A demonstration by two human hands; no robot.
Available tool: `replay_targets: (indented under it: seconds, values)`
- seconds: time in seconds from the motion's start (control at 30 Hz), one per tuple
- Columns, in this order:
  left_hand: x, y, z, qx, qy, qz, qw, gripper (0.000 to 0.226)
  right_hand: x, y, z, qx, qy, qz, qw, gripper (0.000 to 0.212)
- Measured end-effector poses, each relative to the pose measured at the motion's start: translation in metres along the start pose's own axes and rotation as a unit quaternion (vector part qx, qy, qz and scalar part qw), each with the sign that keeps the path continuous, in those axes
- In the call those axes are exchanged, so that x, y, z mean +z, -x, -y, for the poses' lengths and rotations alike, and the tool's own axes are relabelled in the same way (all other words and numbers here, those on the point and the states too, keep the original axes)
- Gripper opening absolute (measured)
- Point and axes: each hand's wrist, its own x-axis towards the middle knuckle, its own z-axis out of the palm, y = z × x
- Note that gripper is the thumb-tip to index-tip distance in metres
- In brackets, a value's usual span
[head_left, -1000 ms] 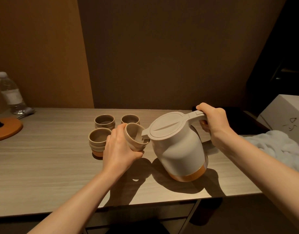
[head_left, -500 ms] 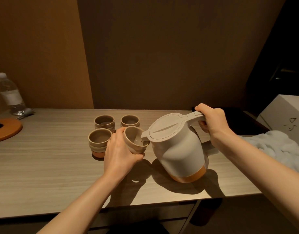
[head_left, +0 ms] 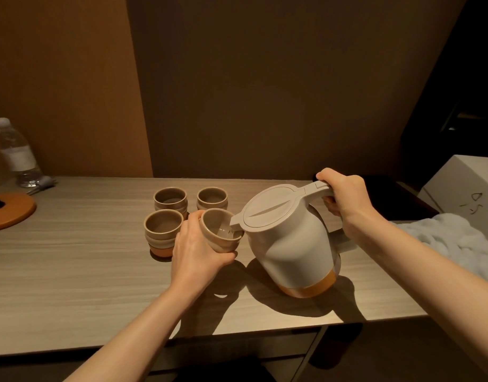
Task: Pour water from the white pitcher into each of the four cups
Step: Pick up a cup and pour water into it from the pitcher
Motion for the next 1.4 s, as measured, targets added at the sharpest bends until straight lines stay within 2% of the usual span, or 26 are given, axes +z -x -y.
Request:
replay_targets:
  seconds: [0.87, 1.4]
  values:
    - [0.0030, 0.0046, -0.0019, -0.013, 0.041, -0.001, 0.999, 0.102, 0.0024, 0.0000, 0.0040, -0.007, 0.018, -0.004, 1.000, 0.031]
    - [0.0058, 0.0064, -0.0028, -0.025, 0.067, 0.000, 0.997, 0.101, 0.0027, -0.0025, 0.0040, -0.016, 0.010, 0.001, 1.000, 0.037]
